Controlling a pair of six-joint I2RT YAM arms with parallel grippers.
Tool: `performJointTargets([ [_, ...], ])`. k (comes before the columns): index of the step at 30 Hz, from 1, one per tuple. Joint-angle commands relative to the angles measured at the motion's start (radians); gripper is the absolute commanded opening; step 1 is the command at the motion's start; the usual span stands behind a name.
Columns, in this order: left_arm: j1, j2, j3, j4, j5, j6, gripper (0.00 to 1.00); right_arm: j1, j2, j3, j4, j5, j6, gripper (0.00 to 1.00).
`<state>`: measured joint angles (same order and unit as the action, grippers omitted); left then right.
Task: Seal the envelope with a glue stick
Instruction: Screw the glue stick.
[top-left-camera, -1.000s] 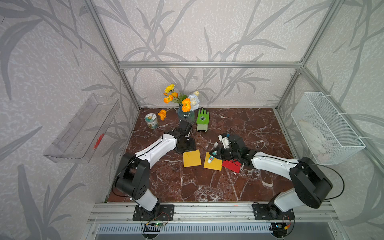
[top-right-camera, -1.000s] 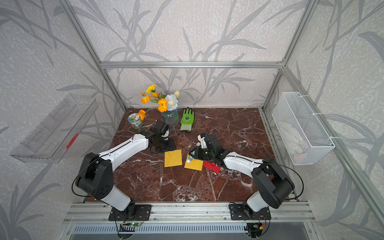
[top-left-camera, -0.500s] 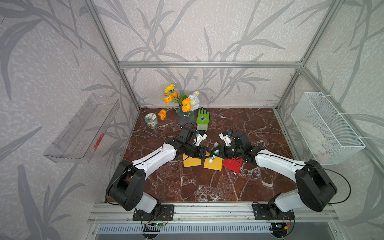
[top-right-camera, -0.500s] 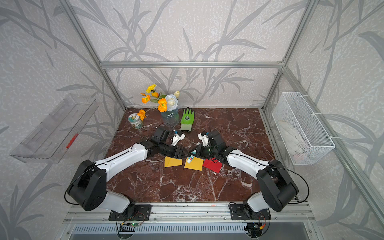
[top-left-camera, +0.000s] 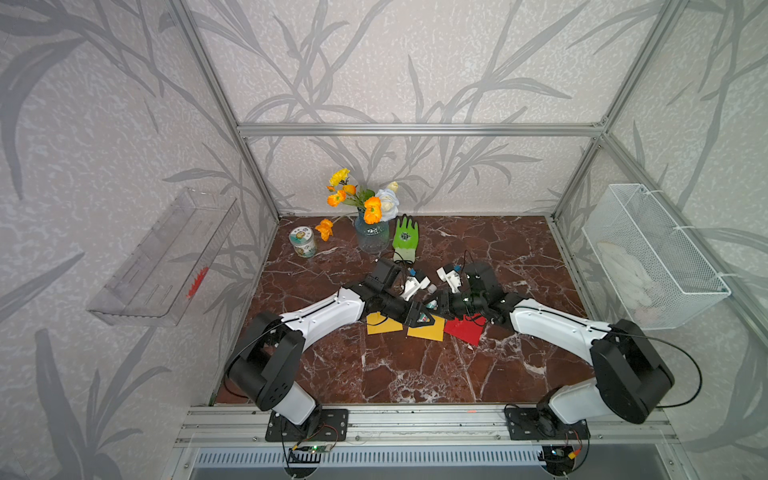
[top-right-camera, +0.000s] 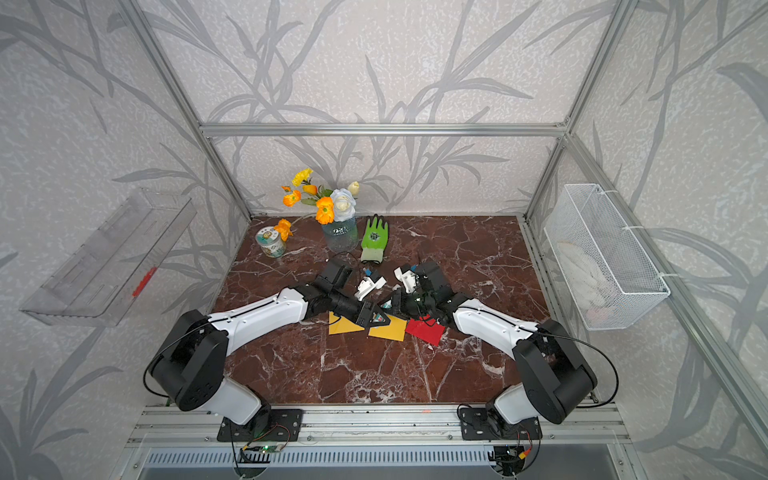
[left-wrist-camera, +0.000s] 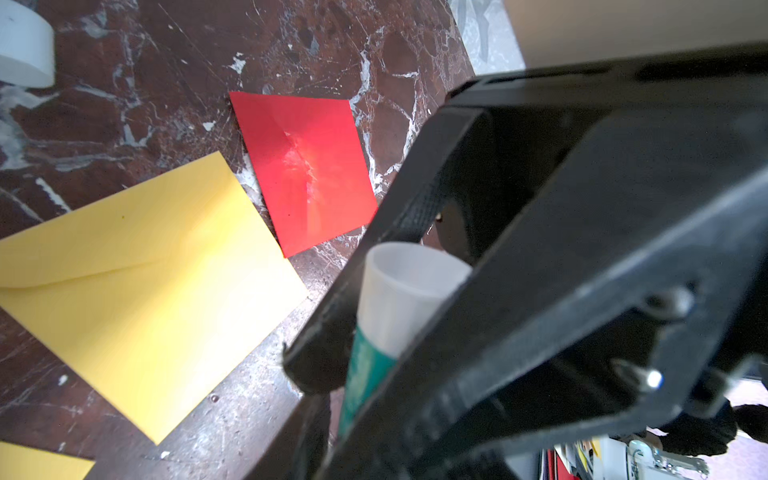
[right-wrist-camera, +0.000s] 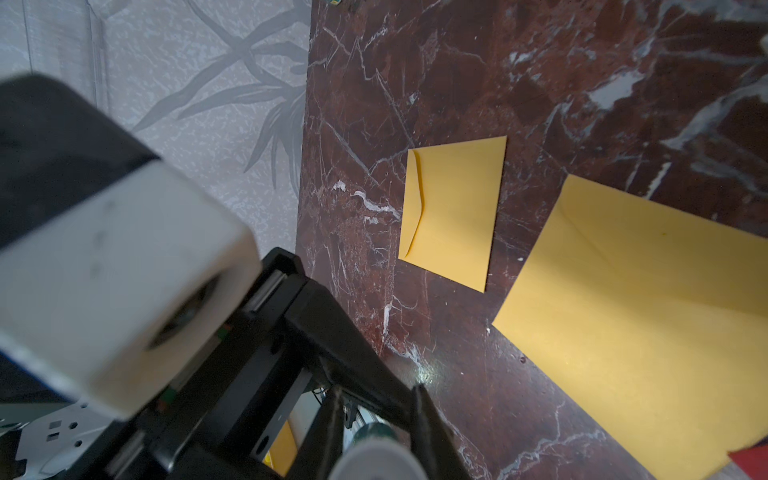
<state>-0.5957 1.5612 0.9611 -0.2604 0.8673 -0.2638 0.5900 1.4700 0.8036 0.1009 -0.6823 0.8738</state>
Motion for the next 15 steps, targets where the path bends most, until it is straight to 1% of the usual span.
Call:
performJointTargets([
  [1,-0.004,-0.009,-0.012,-0.002,-0.013,0.007,0.31,-0.001,-0.041,0.018,0.013,-0.003,0.004,0.00],
  [3,-0.003,-0.019,-0.017,0.005,-0.029,-0.003,0.24,-0.001,-0.045,0.013,0.004,0.008,-0.004,0.00],
  [5,-0.001,-0.034,-0.026,0.022,-0.045,-0.020,0.13,-0.002,-0.051,0.003,0.002,0.028,-0.003,0.00],
  [6,-0.001,-0.039,-0.028,0.029,-0.052,-0.027,0.09,-0.002,-0.054,-0.003,0.004,0.037,-0.003,0.02],
  [7,0.000,-0.044,-0.033,0.042,-0.052,-0.034,0.06,-0.002,-0.057,-0.012,0.015,0.041,-0.004,0.13],
  [8,-0.001,-0.044,-0.037,0.056,-0.040,-0.040,0.04,-0.004,-0.061,-0.024,0.039,0.041,-0.001,0.34],
  [10,-0.001,-0.042,-0.043,0.070,-0.025,-0.048,0.02,-0.008,-0.079,-0.050,0.086,0.049,0.004,0.59],
  [11,-0.001,-0.040,-0.044,0.068,-0.022,-0.046,0.01,-0.018,-0.095,-0.060,0.092,0.058,-0.001,0.68],
  [12,-0.001,-0.040,-0.045,0.067,-0.018,-0.045,0.01,-0.028,-0.110,-0.068,0.094,0.065,-0.009,0.73],
  [13,-0.001,-0.042,-0.049,0.067,-0.013,-0.045,0.01,-0.041,-0.128,-0.075,0.097,0.069,-0.020,0.77],
  [15,-0.001,-0.050,-0.054,0.071,0.000,-0.042,0.00,-0.065,-0.158,-0.089,0.113,0.063,-0.039,0.79],
])
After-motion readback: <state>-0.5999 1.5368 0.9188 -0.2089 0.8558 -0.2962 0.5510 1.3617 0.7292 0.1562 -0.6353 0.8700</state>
